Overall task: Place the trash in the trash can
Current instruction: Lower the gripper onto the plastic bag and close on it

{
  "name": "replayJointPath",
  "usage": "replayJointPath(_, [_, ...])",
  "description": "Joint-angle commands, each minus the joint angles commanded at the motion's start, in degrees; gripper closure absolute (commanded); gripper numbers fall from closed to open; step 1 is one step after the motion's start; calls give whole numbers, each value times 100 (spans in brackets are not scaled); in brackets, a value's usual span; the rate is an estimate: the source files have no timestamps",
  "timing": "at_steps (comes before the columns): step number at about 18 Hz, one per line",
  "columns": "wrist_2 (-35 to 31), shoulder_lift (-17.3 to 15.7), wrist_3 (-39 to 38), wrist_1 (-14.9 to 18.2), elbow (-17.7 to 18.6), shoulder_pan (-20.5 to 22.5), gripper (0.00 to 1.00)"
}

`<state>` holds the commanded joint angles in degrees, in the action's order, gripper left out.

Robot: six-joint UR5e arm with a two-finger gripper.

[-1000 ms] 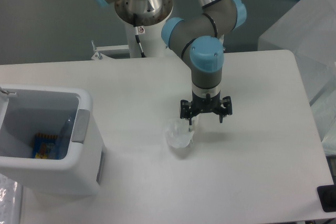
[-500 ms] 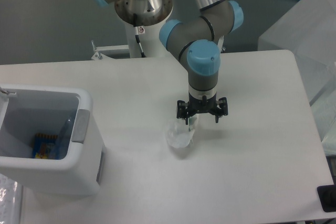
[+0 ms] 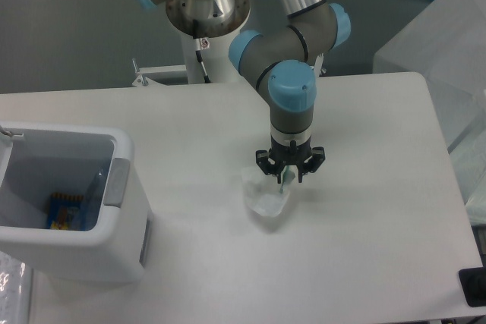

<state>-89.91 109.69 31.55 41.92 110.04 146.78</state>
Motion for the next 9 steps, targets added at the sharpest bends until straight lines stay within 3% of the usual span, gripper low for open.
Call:
replayJointPath(3, [0,0,-9,9,-35,9,89])
replayJointPath(9, [70,-9,-35,9,-307,44,90])
